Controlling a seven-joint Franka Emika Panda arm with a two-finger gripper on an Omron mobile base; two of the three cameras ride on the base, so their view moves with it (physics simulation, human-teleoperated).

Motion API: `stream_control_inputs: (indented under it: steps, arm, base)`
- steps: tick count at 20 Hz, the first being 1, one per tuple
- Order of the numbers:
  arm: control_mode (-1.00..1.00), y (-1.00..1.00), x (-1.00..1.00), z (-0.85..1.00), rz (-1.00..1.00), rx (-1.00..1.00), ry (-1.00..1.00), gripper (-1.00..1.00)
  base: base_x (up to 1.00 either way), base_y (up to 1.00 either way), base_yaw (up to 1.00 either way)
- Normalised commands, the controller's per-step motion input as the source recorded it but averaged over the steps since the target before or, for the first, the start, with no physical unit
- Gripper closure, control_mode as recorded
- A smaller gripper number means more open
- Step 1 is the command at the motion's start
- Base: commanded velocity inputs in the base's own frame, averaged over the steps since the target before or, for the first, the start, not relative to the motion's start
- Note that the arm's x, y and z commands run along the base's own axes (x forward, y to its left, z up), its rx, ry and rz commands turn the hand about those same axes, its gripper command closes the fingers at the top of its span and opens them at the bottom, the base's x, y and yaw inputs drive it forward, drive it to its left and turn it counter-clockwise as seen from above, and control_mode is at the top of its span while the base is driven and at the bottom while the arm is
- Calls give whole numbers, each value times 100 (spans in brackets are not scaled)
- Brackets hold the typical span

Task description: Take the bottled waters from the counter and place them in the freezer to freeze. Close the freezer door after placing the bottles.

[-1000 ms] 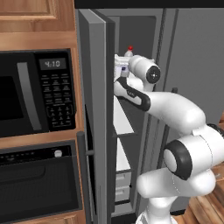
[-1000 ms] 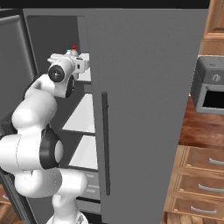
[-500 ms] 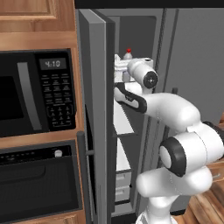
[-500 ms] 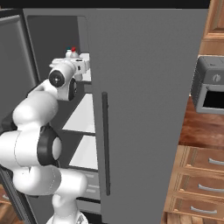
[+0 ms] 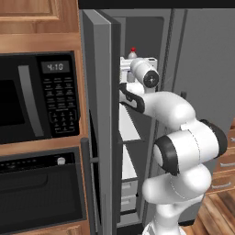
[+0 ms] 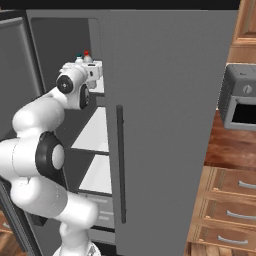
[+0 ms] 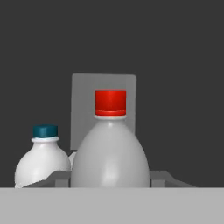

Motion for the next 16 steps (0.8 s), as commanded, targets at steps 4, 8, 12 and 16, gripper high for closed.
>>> stream_control_inputs:
  steps: [4,8,12,16]
  arm:
    - [-100,-1,8,-15,0,4,0,100]
    - [-100,-16,0,-44,0,8,0,100]
    - [-100,-31,1,-33,0,1,0,100]
    - [-100,-27,0,-16,0,0,2,100]
  base:
    - [0,0,0]
    - [0,0,0]
    - [0,0,0]
    - [0,0,0]
